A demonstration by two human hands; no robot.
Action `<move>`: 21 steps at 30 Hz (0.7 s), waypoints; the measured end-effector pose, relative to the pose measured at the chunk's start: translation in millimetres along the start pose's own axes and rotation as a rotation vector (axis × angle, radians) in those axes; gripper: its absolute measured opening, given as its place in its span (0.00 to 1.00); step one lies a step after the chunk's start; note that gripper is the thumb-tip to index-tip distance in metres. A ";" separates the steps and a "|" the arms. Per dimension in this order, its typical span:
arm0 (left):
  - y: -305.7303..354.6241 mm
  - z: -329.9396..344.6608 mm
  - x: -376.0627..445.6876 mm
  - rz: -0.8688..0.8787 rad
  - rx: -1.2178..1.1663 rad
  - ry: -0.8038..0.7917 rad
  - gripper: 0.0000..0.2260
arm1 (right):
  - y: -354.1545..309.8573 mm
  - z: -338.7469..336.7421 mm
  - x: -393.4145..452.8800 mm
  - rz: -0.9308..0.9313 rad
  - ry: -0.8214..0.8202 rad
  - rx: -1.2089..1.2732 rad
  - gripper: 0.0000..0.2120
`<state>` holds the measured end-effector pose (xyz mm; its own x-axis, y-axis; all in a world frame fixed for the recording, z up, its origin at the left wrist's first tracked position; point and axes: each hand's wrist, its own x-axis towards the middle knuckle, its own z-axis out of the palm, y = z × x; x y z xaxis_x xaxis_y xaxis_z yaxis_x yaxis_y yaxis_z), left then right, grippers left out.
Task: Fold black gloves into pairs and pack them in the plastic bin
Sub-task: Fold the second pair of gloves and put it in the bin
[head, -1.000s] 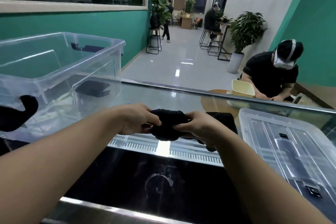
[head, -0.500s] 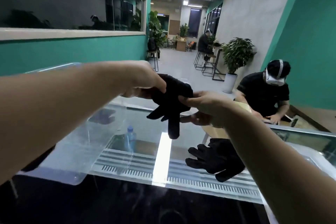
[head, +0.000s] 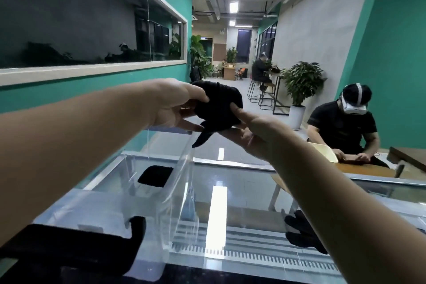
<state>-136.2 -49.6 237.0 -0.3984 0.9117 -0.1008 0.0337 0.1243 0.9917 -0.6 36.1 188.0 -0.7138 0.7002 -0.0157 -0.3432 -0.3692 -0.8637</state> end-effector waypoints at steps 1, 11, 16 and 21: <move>-0.4 -6.9 0.6 -0.001 -0.009 0.007 0.05 | 2.8 4.6 3.8 -0.024 -0.015 0.041 0.10; -5.4 -49.2 7.4 -0.092 -0.152 -0.044 0.03 | 29.4 43.6 31.0 -0.255 0.093 0.091 0.07; -10.8 -58.7 10.3 -0.103 -0.181 -0.075 0.04 | 35.3 52.0 38.2 -0.355 0.095 0.059 0.09; -13.2 -60.0 9.6 -0.076 -0.290 -0.116 0.03 | 39.3 57.3 46.1 -0.467 0.112 0.041 0.14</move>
<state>-195.5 -66.0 227.8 -0.2825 0.9445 -0.1674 -0.2618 0.0920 0.9607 -82.0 18.8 182.2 -0.4078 0.8577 0.3132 -0.6368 -0.0213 -0.7707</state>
